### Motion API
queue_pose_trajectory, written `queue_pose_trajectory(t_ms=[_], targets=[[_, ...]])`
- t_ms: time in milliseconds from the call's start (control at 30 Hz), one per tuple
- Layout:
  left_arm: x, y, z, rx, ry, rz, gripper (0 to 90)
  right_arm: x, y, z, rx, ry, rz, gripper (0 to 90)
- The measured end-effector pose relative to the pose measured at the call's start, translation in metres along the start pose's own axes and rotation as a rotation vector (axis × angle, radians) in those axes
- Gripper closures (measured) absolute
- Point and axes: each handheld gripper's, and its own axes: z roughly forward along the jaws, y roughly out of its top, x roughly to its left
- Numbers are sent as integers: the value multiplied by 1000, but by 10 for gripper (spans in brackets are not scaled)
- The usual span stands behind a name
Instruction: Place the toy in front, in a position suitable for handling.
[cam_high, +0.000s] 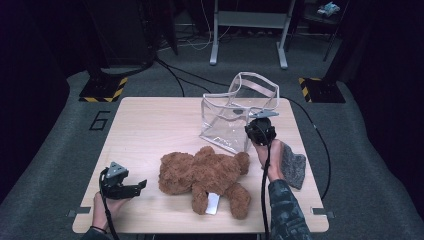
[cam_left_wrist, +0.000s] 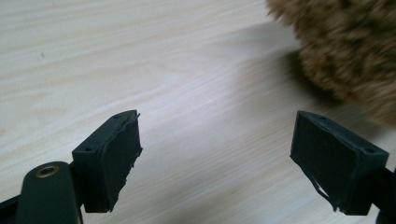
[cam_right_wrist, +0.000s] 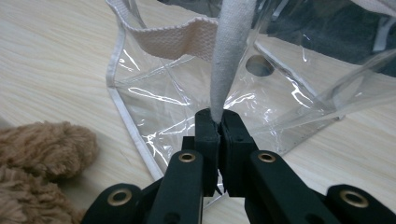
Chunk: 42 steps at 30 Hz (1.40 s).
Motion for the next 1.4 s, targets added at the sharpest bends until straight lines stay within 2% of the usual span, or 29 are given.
queue_pose_trajectory(t_ms=[100, 167, 233, 300, 333, 367, 467, 500, 533, 567, 633, 700, 733, 833, 933, 1000, 1033, 1067, 1200, 1400], targets=[[0, -3, 3, 2, 12, 2, 155, 3, 2, 3, 3, 5, -3, 872], [0, -5, 6, -6, 22, 6, 149, 11, 6, 7, 5, 31, -2, 874], [1, -6, 9, 0, 26, 3, 148, 14, 7, 9, 5, 38, -2, 874], [2, -7, 11, 4, 23, 1, 147, 24, 10, 13, 7, 69, -18, 875], [2, -7, 13, 5, 27, -1, 147, 24, 10, 13, 7, 69, -18, 875], [4, -9, 15, 9, 27, 3, 147, 29, 12, 16, 8, 94, -37, 874], [4, -10, 16, 10, 29, -1, 147, 35, 13, 18, 9, 112, -46, 872], [4, -11, 17, 5, 30, -3, 148, 38, 14, 19, 9, 119, -41, 859], [5, -11, 17, 14, 28, 3, 147, 41, 15, 19, 11, 135, -49, 804], [5, -11, 18, 17, 27, 6, 147, 41, 15, 19, 11, 135, -49, 804], [4, -12, 20, 19, 24, 7, 148, 41, 14, 17, 11, 154, -42, 680], [4, -13, 21, 19, 23, 10, 147, 36, 13, 14, 7, 163, -41, 636], [4, -14, 22, 17, 27, 10, 147, 32, 11, 10, 3, 168, -32, 579], [3, -16, 25, 15, 25, 5, 147, 23, 8, 1, -6, 148, -19, 533], [1, -16, 26, 12, 32, 15, 146, 10, 3, -8, -7, 119, -1, 527], [0, -17, 27, 16, 46, 37, 144, -4, 1, -15, -11, 94, 23, 503], [0, -17, 27, 16, 46, 37, 143, -4, 1, -15, -11, 94, 23, 503], [0, -17, 27, 16, 47, 41, 143, -11, 0, -21, -22, 76, 44, 488], [0, -17, 27, 15, 45, 41, 142, -21, 0, -27, -32, 53, 50, 476], [0, -17, 27, 15, 46, 42, 143, -37, 3, -38, -58, 28, 97, 438]])
